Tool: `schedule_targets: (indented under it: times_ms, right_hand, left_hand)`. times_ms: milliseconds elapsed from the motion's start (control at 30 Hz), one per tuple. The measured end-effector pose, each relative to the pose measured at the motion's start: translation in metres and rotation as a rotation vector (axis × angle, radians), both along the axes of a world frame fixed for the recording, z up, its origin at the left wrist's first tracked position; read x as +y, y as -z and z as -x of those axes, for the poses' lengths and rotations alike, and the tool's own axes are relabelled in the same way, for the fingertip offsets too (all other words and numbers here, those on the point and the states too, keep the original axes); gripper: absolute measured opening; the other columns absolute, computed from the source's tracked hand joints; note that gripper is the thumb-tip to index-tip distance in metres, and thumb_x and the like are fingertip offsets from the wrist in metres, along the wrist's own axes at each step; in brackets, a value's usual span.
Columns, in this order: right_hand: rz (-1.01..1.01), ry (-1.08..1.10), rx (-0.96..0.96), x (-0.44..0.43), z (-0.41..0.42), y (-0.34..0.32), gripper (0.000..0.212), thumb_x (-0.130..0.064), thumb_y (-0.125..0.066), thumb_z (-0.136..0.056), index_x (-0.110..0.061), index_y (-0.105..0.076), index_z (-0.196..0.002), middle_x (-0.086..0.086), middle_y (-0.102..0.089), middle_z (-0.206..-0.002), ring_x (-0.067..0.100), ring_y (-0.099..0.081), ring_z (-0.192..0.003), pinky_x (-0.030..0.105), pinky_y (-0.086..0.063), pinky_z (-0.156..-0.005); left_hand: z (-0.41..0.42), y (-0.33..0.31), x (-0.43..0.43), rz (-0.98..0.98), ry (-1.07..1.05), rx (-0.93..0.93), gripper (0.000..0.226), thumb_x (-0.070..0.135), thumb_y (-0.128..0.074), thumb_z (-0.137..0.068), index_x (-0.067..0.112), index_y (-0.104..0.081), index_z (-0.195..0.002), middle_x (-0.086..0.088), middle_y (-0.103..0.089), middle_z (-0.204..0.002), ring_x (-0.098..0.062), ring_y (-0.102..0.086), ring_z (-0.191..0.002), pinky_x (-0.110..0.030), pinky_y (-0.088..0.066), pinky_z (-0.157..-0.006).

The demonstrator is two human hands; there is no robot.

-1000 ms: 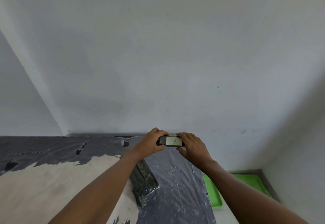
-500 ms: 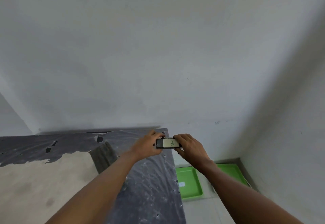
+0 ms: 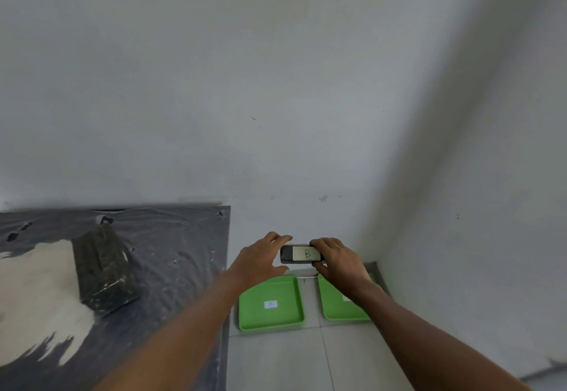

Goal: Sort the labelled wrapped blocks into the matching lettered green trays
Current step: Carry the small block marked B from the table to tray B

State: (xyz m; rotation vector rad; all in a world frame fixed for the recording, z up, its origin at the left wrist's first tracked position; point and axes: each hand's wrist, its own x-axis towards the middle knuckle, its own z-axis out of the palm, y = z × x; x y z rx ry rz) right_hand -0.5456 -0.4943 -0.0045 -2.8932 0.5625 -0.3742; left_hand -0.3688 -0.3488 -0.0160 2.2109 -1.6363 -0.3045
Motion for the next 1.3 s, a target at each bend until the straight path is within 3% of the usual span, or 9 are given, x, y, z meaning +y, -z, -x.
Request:
schedule_targets:
  times_ms: [133, 233, 600, 900, 1100, 1300]
  right_hand:
    - [-0.022, -0.002, 0.000, -0.028, 0.018, 0.012, 0.046, -0.021, -0.074, -0.077, -0.017, -0.054, -0.119, 0.004, -0.064, -0.113, 0.027, -0.056, -0.106, 0.040, -0.054, -0.069]
    - [-0.029, 0.018, 0.009, -0.052, 0.025, 0.024, 0.049, -0.022, -0.072, -0.079, -0.018, -0.051, -0.124, 0.005, -0.062, -0.118, 0.027, -0.054, -0.109, 0.040, -0.054, -0.069]
    - [-0.031, -0.011, 0.086, -0.168, 0.023, 0.068, 0.044, -0.020, -0.073, -0.076, -0.019, -0.055, -0.116, 0.003, -0.065, -0.107, 0.026, -0.059, -0.098, 0.038, -0.055, -0.056]
    - [-0.116, 0.041, 0.181, -0.260, 0.032, 0.132, 0.046, -0.019, -0.074, -0.072, -0.020, -0.057, -0.116, 0.002, -0.064, -0.107, 0.025, -0.059, -0.098, 0.039, -0.056, -0.062]
    - [-0.154, 0.046, 0.181, -0.301, 0.041, 0.208, 0.045, -0.016, -0.071, -0.072, -0.018, -0.058, -0.115, 0.004, -0.064, -0.109, 0.026, -0.056, -0.102, 0.041, -0.056, -0.070]
    - [-0.145, 0.024, 0.159, -0.326, 0.054, 0.330, 0.043, -0.019, -0.070, -0.077, -0.019, -0.057, -0.118, 0.002, -0.063, -0.115, 0.024, -0.056, -0.106, 0.036, -0.052, -0.075]
  left_hand:
    - [0.022, 0.005, -0.034, 0.045, 0.018, 0.010, 0.046, 0.041, -0.061, -0.085, 0.032, -0.048, -0.128, 0.010, -0.054, -0.118, -0.012, -0.059, -0.096, -0.040, -0.057, -0.076]
    - [0.028, 0.014, -0.059, 0.077, -0.002, 0.037, 0.041, 0.040, -0.060, -0.083, 0.036, -0.050, -0.122, 0.015, -0.054, -0.113, -0.006, -0.058, -0.092, -0.036, -0.058, -0.074]
    - [0.025, 0.069, -0.161, -0.022, -0.121, 0.138, 0.060, 0.044, -0.066, -0.084, 0.033, -0.042, -0.138, 0.009, -0.051, -0.129, -0.014, -0.058, -0.107, -0.036, -0.054, -0.080]
    - [0.023, 0.132, -0.218, -0.092, -0.232, 0.211, 0.055, 0.042, -0.061, -0.089, 0.029, -0.043, -0.139, 0.004, -0.051, -0.132, -0.014, -0.056, -0.113, -0.029, -0.052, -0.084]
    - [0.040, 0.203, -0.249, -0.140, -0.249, 0.216, 0.054, 0.039, -0.060, -0.091, 0.028, -0.041, -0.140, 0.005, -0.049, -0.136, -0.013, -0.052, -0.120, -0.029, -0.049, -0.088]
    - [0.056, 0.320, -0.272, -0.137, -0.275, 0.203, 0.052, 0.038, -0.060, -0.091, 0.028, -0.043, -0.139, 0.004, -0.049, -0.136, -0.016, -0.052, -0.119, -0.030, -0.048, -0.083]
